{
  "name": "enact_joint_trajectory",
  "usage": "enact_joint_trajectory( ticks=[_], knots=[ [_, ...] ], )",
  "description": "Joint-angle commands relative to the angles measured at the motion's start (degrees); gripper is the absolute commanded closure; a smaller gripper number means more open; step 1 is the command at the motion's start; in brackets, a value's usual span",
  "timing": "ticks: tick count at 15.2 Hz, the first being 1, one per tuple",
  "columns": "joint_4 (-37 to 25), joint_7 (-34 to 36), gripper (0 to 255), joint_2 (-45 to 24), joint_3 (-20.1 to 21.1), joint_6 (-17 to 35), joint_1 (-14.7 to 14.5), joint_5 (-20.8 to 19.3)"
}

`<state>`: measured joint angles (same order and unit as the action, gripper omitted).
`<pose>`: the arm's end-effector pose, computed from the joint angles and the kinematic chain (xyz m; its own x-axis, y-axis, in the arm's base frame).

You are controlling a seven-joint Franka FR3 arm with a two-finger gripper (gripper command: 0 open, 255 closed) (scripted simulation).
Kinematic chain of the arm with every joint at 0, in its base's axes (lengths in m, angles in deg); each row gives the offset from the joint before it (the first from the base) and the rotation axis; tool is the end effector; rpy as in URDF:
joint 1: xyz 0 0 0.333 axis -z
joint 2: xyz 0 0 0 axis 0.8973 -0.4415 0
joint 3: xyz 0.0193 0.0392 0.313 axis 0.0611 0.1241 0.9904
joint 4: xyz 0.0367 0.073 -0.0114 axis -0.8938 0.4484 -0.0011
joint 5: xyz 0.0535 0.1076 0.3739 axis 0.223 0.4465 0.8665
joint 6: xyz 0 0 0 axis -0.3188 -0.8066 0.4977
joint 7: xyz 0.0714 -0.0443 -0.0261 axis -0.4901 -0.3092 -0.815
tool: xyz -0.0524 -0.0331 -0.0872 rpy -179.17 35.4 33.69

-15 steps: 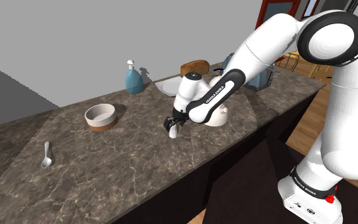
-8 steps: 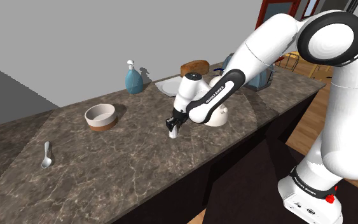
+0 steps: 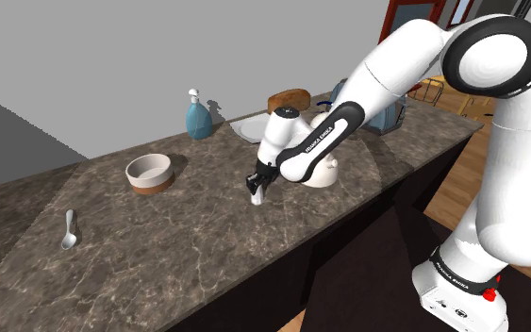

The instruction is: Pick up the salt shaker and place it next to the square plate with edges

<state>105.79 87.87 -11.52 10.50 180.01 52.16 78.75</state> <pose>0.5308 0.2169 0.2481 0.9698 -0.0249 0.2426 0.0042 -0.9930 -0.1184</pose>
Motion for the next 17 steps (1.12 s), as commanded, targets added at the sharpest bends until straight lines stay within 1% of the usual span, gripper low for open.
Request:
enact_joint_trajectory(
  ticks=[1,17],
  knots=[
    [0.0,-0.3,255,1.0,0.3,-1.0,0.3,0.4],
    [-1.7,-3.3,255,10.4,2.7,-11.9,2.0,4.7]
  ],
)
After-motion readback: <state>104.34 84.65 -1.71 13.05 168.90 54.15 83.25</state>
